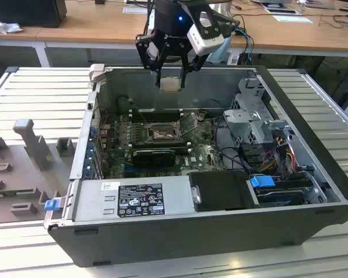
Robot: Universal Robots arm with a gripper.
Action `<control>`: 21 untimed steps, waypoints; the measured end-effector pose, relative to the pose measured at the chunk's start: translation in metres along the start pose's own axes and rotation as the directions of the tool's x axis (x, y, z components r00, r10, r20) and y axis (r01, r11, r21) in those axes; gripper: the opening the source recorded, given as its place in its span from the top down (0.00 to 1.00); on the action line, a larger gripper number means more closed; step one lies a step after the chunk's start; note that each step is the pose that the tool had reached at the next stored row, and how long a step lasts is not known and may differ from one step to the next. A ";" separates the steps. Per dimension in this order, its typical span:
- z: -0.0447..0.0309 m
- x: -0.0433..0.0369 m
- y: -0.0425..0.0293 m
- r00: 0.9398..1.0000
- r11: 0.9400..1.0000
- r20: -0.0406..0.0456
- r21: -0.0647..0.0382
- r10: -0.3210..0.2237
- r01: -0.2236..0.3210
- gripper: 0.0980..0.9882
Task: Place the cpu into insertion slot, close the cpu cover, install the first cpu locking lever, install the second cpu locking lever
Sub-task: 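Place the cpu into insertion slot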
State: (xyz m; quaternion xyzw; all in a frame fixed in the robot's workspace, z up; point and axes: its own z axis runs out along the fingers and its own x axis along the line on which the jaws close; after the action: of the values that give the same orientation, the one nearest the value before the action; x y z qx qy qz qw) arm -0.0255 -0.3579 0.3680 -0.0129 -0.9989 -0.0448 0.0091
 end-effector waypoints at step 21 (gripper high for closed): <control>0.0019 -0.0001 -0.0003 0.985 0.985 0.015 -0.005 0.174 -0.173 0.52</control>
State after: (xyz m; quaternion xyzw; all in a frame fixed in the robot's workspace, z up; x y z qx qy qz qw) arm -0.0255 -0.3580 0.3660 -0.1002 -0.9939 -0.0455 0.0051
